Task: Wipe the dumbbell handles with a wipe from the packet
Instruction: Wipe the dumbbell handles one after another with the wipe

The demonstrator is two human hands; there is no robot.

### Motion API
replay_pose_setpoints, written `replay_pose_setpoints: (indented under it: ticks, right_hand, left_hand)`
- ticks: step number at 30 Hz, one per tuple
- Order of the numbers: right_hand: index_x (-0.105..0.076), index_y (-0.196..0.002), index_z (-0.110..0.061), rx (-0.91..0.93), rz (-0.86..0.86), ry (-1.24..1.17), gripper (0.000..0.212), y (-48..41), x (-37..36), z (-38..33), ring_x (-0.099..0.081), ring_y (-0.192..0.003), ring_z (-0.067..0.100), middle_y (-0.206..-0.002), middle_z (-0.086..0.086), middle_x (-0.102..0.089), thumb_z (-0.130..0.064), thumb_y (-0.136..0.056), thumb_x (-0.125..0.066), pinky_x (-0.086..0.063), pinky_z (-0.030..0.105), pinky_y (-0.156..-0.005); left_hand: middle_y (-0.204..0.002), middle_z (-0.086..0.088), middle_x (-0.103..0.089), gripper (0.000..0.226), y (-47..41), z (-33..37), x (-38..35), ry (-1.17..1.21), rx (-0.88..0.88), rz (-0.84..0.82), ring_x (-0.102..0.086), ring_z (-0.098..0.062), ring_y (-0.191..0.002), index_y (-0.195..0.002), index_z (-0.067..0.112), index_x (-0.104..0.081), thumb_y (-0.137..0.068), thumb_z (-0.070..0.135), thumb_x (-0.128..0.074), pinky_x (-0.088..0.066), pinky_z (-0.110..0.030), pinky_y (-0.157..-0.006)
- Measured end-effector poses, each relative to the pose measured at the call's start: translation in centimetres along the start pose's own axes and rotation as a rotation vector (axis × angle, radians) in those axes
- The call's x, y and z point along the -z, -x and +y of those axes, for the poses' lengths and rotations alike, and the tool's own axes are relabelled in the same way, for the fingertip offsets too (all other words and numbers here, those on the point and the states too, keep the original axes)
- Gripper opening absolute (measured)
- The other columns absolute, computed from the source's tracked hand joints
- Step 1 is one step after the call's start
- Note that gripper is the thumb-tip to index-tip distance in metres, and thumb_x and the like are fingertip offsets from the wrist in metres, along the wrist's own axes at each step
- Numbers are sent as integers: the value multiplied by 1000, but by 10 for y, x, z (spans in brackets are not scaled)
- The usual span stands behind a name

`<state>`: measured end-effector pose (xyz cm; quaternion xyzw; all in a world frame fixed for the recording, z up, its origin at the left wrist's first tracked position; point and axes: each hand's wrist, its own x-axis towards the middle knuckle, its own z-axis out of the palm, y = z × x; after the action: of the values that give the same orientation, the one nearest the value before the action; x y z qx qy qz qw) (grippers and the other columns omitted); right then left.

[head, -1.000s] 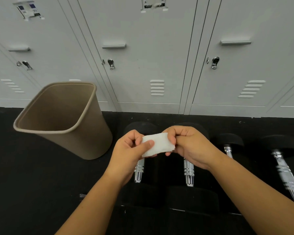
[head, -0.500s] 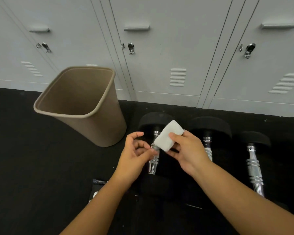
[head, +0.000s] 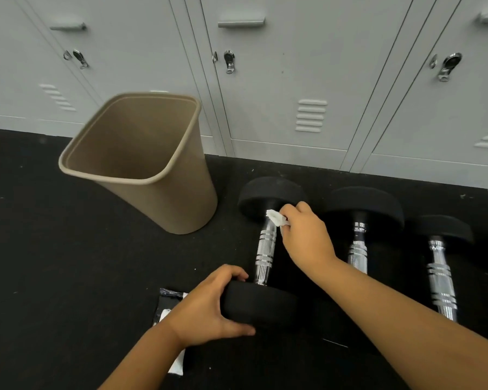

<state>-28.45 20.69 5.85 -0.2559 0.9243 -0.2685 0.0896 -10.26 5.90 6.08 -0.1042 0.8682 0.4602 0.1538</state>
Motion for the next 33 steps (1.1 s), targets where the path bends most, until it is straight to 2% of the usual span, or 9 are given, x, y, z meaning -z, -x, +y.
replay_pose_setpoints:
  ticks: [6,12,15,18,21,24,27,31,33]
  right_hand:
    - [-63,-119,-17,191,-230,150,29,7,-2,-11,-61,-96,28,-118,5,-54,-14,-92,-51,-53,37,-85]
    - [-75,-103,-22,264,-784,2,22,17,13,-16,-62,-99,14,-104,-3,-69,-18,-85,-62,-48,29,-94]
    - [-74,-94,-16,330,-464,13,18,0,16,-19,-61,-90,19,-95,-2,-61,-17,-90,-57,-50,33,-85]
    - [-63,-121,-14,406,-132,151,31,-14,15,-27,-58,-98,22,-114,4,-58,-10,-92,-53,-50,33,-86]
    - [-58,-125,-15,487,-232,319,38,-15,2,-25,-49,-108,23,-119,4,-55,-8,-88,-55,-45,30,-83]
    - [-69,-102,-17,578,-284,431,21,-3,-9,-23,-53,-100,23,-104,2,-64,-18,-82,-65,-49,32,-86]
    - [-73,-99,-21,589,-404,290,20,15,-10,-23,-53,-99,21,-96,0,-69,-20,-88,-55,-49,37,-87]
    - [-76,-100,-20,264,-666,-63,22,25,18,-19,-63,-92,10,-98,1,-75,-17,-82,-62,-47,24,-84]
    - [-77,-94,-16,152,-551,-154,19,12,27,-9,-64,-86,8,-95,3,-75,-12,-80,-64,-48,24,-83]
  left_hand:
    - [-117,14,-52,72,0,-3,2,-2,29,-22,-57,-7,-104,-115,43,-46,-58,48,-89,-54,-36,-85]
    - [-114,14,-54,67,0,-5,3,-12,11,-16,-58,-8,-101,-112,40,-50,-58,48,-90,-54,-36,-83]
    - [-112,15,-55,65,-2,-4,3,-9,-13,-3,-58,-8,-100,-110,37,-52,-59,47,-90,-54,-36,-83]
    - [-111,16,-54,63,-2,-2,4,-27,-45,-17,-58,-8,-100,-110,39,-51,-61,48,-89,-53,-36,-83]
    - [-110,16,-54,60,-2,-1,6,-50,-67,-26,-57,-9,-99,-109,41,-51,-62,48,-88,-53,-37,-82]
    - [-110,18,-53,60,-3,0,8,-82,-78,-43,-57,-6,-100,-109,42,-51,-62,50,-87,-53,-35,-82]
    - [-110,20,-51,61,-6,1,11,-130,-97,-56,-55,-4,-101,-111,43,-51,-62,53,-86,-52,-31,-83]
    - [-108,23,-50,60,-8,2,13,-189,-106,-66,-54,-1,-99,-110,43,-50,-63,55,-85,-51,-26,-80]
    - [-107,21,-51,59,-8,3,13,-189,-103,-60,-55,-2,-97,-108,41,-50,-63,54,-85,-50,-26,-79]
